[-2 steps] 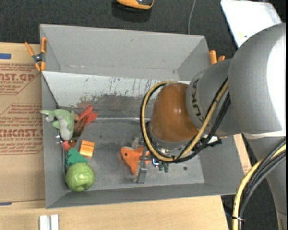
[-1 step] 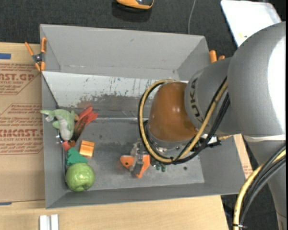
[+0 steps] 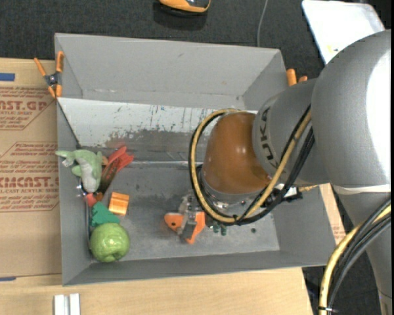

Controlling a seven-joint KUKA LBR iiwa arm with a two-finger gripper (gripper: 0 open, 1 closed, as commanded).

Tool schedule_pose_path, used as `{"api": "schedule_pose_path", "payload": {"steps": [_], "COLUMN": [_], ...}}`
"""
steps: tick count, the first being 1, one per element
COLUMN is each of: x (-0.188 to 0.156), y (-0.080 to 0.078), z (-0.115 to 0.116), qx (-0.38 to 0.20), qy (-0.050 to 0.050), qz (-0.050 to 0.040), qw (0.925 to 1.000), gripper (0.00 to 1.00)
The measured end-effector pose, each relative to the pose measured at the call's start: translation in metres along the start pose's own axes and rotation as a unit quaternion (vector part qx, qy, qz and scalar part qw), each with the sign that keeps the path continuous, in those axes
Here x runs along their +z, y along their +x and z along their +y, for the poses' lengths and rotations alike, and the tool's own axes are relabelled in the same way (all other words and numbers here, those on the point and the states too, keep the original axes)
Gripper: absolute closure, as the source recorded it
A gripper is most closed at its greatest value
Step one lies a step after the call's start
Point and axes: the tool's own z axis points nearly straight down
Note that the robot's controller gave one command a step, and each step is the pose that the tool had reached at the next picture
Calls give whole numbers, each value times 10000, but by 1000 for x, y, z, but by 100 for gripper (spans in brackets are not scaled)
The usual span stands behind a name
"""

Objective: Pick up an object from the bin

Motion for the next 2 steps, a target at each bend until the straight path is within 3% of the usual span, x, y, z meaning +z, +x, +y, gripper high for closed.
{"api": "schedule_pose_path", "payload": {"steps": [1,2], "x": [-26,-84], "y": [-9,-4], "z": [9,1], "qx": [-404,-216], "qy": [15,1], "qz": [35,19], "qw": [9992,9998], "gripper": [100,100]}}
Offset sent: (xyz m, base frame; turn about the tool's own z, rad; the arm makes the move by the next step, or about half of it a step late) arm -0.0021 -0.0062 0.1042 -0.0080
